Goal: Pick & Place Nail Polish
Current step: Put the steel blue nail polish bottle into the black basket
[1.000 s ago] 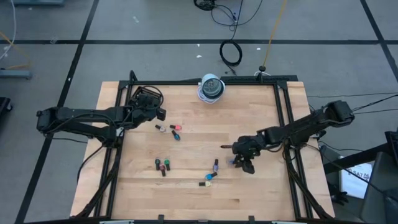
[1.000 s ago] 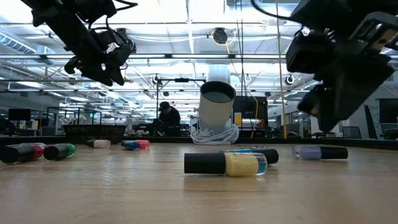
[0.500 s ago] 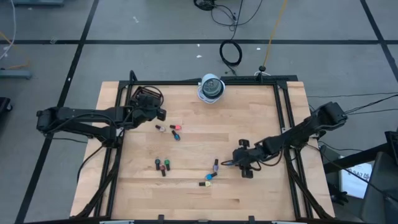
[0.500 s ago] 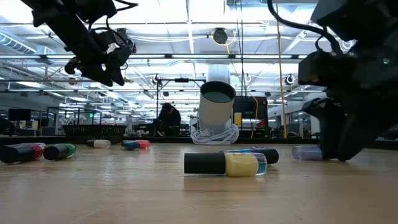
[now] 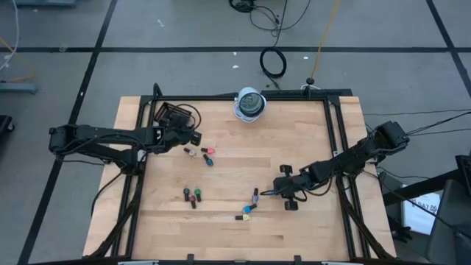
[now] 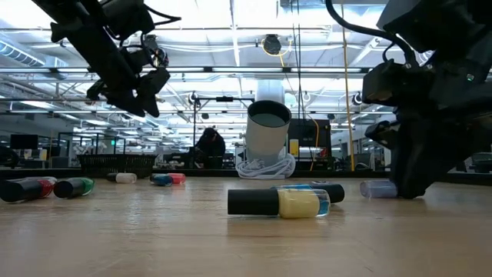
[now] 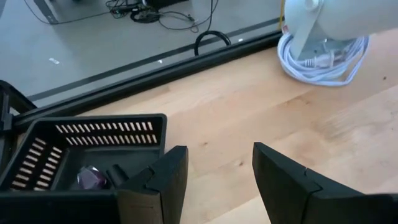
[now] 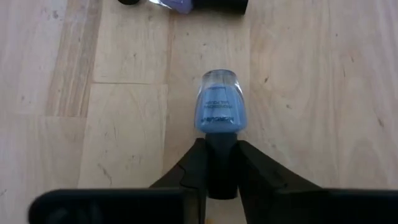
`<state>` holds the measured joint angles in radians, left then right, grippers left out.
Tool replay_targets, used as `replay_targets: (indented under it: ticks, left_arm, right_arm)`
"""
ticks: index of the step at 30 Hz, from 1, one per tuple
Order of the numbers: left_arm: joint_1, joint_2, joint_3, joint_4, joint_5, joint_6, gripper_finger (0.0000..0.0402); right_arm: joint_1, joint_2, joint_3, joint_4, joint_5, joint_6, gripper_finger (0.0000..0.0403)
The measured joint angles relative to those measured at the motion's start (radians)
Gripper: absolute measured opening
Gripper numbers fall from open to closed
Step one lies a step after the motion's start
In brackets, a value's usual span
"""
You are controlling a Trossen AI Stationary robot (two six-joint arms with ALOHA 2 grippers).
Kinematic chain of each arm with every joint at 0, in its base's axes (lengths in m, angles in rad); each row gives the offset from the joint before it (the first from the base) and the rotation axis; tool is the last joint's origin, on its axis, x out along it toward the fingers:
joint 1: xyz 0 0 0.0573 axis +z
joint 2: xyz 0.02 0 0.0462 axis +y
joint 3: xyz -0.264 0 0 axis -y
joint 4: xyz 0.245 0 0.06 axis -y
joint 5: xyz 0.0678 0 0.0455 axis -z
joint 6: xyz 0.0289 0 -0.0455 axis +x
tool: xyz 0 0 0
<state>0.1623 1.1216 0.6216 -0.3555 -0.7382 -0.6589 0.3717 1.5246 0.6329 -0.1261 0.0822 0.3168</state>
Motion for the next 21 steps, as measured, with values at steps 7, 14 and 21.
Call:
replay_targets:
  ticks: [7,14,21]
  left_arm:
    - [0.0,-0.001,0.0,0.075,0.134,0.028,0.018]
    - [-0.002,0.017,0.0,0.368,0.476,0.069,0.0179]
    - [-0.043,0.127,0.001,0.72,0.673,0.004,0.0179]
  right_arm:
    - [-0.003,-0.067,-0.007,0.008,0.121,-0.113,0.0046]
    - [-0.114,-0.181,-0.006,0.227,0.499,-0.45,0.0046]
    - [-0.249,-0.116,-0.004,0.641,0.388,-0.774,0.0046]
